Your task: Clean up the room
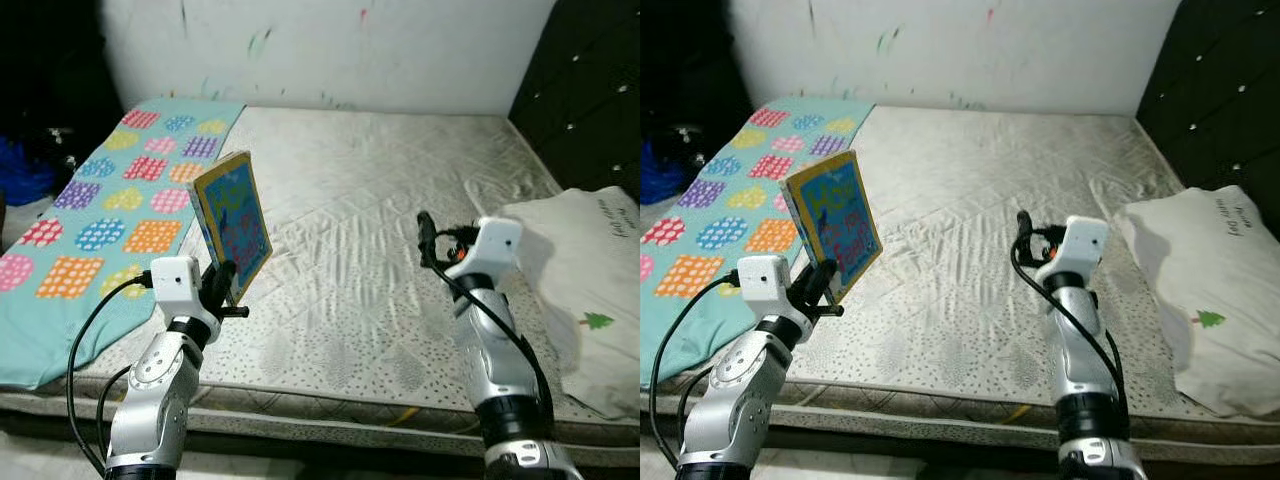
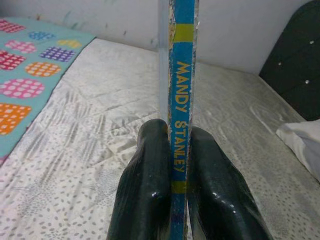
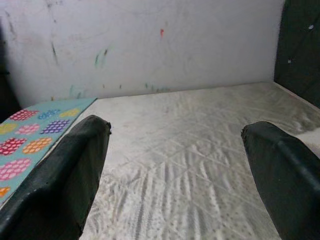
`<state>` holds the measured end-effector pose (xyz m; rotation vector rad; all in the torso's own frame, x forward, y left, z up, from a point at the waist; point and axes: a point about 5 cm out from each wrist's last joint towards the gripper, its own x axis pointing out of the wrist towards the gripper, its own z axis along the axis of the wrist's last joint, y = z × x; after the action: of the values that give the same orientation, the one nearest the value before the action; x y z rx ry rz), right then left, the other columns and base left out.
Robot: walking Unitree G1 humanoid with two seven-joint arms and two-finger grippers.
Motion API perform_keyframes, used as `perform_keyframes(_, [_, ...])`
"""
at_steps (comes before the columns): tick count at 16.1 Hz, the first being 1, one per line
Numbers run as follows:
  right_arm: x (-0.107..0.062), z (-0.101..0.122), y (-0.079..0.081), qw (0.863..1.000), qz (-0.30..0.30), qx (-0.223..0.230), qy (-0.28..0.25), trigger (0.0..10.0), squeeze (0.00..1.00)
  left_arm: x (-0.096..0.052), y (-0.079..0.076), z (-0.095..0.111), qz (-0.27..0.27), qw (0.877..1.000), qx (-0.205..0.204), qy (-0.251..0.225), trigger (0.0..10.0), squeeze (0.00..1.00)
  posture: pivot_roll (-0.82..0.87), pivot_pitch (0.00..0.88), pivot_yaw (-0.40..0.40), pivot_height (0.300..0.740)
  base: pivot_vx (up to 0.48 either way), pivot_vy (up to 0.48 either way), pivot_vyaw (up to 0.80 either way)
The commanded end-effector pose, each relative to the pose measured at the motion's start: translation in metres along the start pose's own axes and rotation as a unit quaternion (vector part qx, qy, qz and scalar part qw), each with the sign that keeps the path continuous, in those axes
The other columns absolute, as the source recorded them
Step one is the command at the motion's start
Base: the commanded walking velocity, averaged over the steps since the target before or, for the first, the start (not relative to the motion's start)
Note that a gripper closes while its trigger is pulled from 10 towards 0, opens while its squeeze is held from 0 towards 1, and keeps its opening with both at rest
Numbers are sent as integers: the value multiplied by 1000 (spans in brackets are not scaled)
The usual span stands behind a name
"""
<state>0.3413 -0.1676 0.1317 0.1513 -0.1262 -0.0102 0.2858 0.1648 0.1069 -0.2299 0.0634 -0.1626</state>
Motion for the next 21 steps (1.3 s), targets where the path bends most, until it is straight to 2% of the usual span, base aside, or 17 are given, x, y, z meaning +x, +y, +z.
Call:
perform_keyframes(1, [2, 1, 0, 1000, -1, 0, -1, 10000, 0, 1, -2, 12, -12, 1000, 8, -25, 10000, 0, -21, 0, -15, 740, 307, 0, 0])
perform_keyframes(4, [-1, -1, -6, 1000, -11, -2, -1, 10000, 0, 4, -2, 14, -11, 999, 10, -31, 10000, 0, -24, 0, -6, 740, 85, 0, 0])
perform_keyframes(8, [-2, -3, -7, 1000, -12, -7, -1, 10000, 0, 7, -3, 16, -16, 999, 14, -32, 10000, 0, -25, 0, 1, 740, 0, 0, 0])
perform_keyframes(21, [-9, -12, -7, 1000, -7, -20, 5, 10000, 0, -1, -5, 9, -17, 999, 9, -25, 10000, 0, -17, 0, -12, 740, 0, -326, 0])
